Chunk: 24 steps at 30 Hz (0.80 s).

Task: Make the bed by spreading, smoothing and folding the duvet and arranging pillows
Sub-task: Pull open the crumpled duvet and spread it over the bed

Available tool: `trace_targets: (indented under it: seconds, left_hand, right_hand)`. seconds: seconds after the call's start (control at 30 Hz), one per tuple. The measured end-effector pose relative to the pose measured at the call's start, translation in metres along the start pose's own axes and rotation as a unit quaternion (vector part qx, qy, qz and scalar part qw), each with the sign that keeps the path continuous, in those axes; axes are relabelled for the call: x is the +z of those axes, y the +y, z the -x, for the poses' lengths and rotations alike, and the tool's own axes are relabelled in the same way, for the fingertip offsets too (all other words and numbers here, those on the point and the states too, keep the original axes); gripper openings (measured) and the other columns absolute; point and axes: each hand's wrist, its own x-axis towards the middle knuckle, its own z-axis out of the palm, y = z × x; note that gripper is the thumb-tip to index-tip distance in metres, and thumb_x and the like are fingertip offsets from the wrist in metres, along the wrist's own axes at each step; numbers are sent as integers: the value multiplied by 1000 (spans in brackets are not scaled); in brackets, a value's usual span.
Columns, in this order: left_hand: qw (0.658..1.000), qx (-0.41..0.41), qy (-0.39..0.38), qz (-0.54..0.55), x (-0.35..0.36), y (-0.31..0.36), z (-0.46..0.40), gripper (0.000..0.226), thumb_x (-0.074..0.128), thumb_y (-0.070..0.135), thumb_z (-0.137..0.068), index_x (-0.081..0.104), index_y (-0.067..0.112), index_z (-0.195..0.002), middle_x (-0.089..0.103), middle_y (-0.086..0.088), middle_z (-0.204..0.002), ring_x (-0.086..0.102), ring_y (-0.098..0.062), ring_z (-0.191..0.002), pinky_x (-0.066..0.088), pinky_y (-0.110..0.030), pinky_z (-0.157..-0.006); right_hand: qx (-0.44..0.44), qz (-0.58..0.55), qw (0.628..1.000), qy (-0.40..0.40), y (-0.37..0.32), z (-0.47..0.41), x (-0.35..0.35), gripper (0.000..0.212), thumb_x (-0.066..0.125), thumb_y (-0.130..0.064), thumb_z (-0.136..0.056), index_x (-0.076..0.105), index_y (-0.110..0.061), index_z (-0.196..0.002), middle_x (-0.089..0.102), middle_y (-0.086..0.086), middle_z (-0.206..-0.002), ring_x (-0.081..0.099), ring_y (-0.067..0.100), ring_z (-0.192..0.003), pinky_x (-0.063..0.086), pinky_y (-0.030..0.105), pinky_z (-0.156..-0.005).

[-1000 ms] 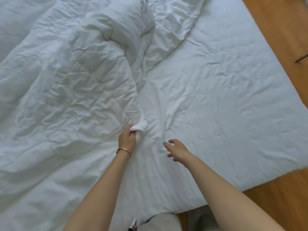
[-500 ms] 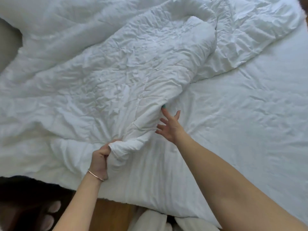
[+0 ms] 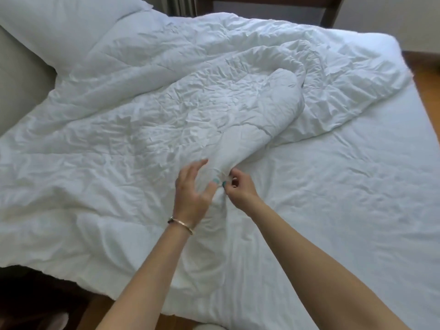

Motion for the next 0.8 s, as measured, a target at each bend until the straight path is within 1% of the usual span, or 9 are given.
trace_targets:
  seconds: [0.07, 0.17, 0.23, 0.37, 0.57, 0.6, 0.67, 0.73, 0.8]
  left_hand:
    - [993, -46, -80, -79, 35, 10, -29, 83, 53, 60, -68, 30, 37, -145, 36, 2, -143, 32, -15, -133, 28, -34, -112]
    - [960, -57, -152, -229, 60, -5, -69, 46, 50, 29, -89, 46, 27, -135, 56, -12, -129, 50, -36, -119, 41, -36, -89]
    - [971, -50, -114, -203, 53, -21, -81, 25, 47, 16, -93, 60, 11, -114, 65, -17, -109, 58, -39, -102, 41, -36, -77]
    - [984, -139, 76, -84, 2, -54, -115, 27, 45, 18, -99, 59, -4, -104, 61, -27, -113, 56, -42, -104, 40, -39, -82]
    - [899, -287, 143, -299, -45, -100, -186, 36, 53, 8, -87, 60, 18, -121, 55, -16, -126, 45, -36, -121, 29, -42, -102]
    - [900, -209, 175, -340, -36, -105, -196, 41, 59, 3, -81, 60, 16, -120, 55, -15, -124, 46, -36, -119, 28, -43, -104]
    - [899, 127, 169, -384, -2, -107, -208, 43, 68, -2, -71, 62, 14, -111, 62, -15, -111, 55, -35, -108, 34, -46, -100]
    - [791, 445, 22, -419, 45, -112, -199, 32, 72, 16, -76, 65, 17, -107, 66, -11, -107, 59, -34, -110, 36, -55, -102]
    - [762, 404, -108, -494, 71, -121, -196, 54, 65, 52, -77, 59, 27, -124, 54, -9, -134, 38, -35, -135, 16, -71, -106]
  right_hand:
    - [-25, 33, 999, -29, 0, 19, -2, 36, 53, 4, -87, 51, -25, -66, 51, -10, -63, 50, 5, -58, 40, 15, -56]
    - [-19, 18, 998, -49, 17, 44, 5, 36, 54, 4, -86, 66, -29, -89, 52, -13, -74, 55, 11, -69, 53, 31, -66]
    - [4, -25, 999, -24, 27, 50, 7, 39, 61, -3, -88, 66, -25, -120, 51, -15, -69, 55, 10, -66, 57, 35, -69]
    - [71, -101, 992, 2, 31, 43, -1, 49, 69, -10, -87, 56, -26, -131, 60, -6, -73, 62, 15, -68, 55, 27, -70]
    - [167, -77, 983, 22, 56, 23, 8, 41, 65, -16, -89, 57, -31, -126, 62, -5, -92, 60, 16, -80, 50, 23, -66]
    - [178, -84, 980, 24, 62, 17, 14, 38, 64, -17, -90, 56, -34, -123, 62, -4, -93, 59, 17, -81, 50, 23, -66]
    - [202, -93, 974, 37, 74, 4, 28, 35, 62, -17, -91, 56, -34, -121, 61, -3, -96, 59, 19, -84, 51, 27, -69]
    - [226, -85, 969, 51, 87, -13, 36, 35, 60, -18, -93, 56, -30, -126, 60, -2, -99, 60, 20, -87, 52, 29, -73]
    - [234, -63, 969, 49, 99, -32, 38, 37, 60, -21, -93, 54, -30, -128, 58, -3, -106, 60, 17, -89, 52, 29, -76]
